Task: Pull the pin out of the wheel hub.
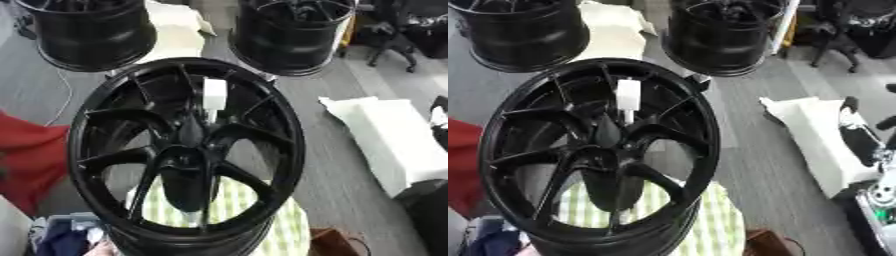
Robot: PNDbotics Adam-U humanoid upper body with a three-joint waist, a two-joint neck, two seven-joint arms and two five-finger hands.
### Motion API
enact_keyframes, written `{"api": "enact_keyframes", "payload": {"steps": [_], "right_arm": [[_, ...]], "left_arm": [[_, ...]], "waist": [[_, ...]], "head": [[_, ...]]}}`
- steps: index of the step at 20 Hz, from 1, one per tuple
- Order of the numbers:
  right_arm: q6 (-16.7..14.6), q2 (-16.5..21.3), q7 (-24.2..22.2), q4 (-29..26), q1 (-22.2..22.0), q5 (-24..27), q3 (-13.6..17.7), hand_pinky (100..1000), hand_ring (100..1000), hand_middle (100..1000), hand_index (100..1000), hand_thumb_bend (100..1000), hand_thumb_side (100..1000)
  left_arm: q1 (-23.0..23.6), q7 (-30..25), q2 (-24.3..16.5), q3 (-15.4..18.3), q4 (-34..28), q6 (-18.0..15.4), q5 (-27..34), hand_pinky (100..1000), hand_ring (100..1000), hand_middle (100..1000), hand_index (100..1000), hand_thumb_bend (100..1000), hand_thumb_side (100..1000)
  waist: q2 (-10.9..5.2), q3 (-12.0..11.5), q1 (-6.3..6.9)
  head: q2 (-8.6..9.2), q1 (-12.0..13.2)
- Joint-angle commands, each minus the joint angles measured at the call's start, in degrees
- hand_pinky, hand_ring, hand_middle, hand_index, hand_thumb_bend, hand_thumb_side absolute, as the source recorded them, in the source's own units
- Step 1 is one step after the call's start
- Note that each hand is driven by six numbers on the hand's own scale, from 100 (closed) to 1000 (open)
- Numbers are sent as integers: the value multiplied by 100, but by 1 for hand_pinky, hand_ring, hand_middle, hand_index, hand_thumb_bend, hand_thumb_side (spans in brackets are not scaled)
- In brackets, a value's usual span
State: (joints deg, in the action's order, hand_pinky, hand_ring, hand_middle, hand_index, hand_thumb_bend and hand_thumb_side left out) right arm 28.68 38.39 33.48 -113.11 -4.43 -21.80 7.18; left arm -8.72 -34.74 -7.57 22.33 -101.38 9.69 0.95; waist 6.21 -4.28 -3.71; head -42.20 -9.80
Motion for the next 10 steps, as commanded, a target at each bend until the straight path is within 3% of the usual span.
{"api": "enact_keyframes", "payload": {"steps": [1,5,10], "right_arm": [[240,1149,-856,-148,337,-5,-74,102,410,808,782,337,249],[287,1991,-2055,-148,1085,486,-390,100,411,819,808,349,259],[507,2325,-3101,-148,2182,1074,-894,100,414,835,825,371,268]], "left_arm": [[-55,-61,-101,-55,-96,-11,-8,585,560,587,813,100,597],[-89,-94,-126,-85,-89,-31,-2,585,561,587,813,100,596],[-151,-122,-150,-126,-101,-32,21,585,561,587,813,100,595]], "waist": [[-60,-46,-5],[-47,-141,-29],[-41,-311,-81]], "head": [[42,-80],[64,-156],[90,-271]]}}
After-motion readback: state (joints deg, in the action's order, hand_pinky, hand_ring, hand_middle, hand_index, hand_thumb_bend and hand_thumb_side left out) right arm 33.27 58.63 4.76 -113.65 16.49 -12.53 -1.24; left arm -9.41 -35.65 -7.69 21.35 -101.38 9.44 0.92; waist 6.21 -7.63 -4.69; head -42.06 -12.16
